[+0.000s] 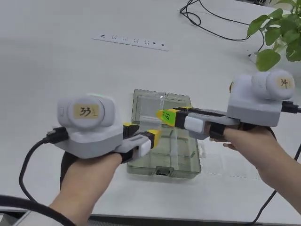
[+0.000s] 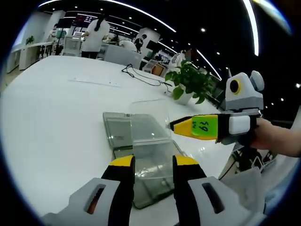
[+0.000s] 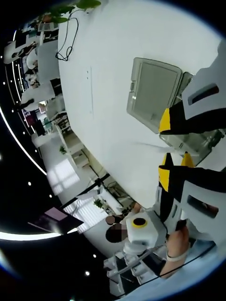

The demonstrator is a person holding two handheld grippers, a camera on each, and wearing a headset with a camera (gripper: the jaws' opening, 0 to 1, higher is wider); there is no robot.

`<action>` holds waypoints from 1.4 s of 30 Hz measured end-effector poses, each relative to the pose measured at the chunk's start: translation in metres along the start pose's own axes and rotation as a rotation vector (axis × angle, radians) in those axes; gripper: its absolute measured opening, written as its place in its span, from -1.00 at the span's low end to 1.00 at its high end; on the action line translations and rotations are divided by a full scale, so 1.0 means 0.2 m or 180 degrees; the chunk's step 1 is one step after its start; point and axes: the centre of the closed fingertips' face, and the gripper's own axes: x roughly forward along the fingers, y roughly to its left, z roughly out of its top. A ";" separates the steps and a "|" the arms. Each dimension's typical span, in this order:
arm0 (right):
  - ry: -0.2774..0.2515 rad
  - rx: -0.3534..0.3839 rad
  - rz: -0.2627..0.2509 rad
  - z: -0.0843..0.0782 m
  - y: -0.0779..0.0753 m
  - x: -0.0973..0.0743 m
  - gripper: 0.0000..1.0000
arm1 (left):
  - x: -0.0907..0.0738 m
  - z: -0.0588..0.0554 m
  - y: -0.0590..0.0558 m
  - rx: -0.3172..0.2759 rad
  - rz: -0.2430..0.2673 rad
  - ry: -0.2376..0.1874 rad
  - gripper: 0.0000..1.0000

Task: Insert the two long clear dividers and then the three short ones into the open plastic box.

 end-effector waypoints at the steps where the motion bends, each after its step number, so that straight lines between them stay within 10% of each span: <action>1: 0.0053 0.0023 -0.0014 -0.01 0.00 0.01 -0.53 | 0.00 0.00 0.00 -0.0010 0.0002 -0.0003 -0.40; 33: 0.0328 0.0301 -0.0032 -0.04 -0.06 0.03 -0.97 | 0.02 -0.01 -0.04 -0.0089 -0.0067 -0.0029 -0.40; 42: 0.0425 0.0300 -0.0028 -0.06 -0.03 0.03 -0.97 | 0.02 -0.01 -0.05 0.0248 -0.0131 -0.0083 -0.36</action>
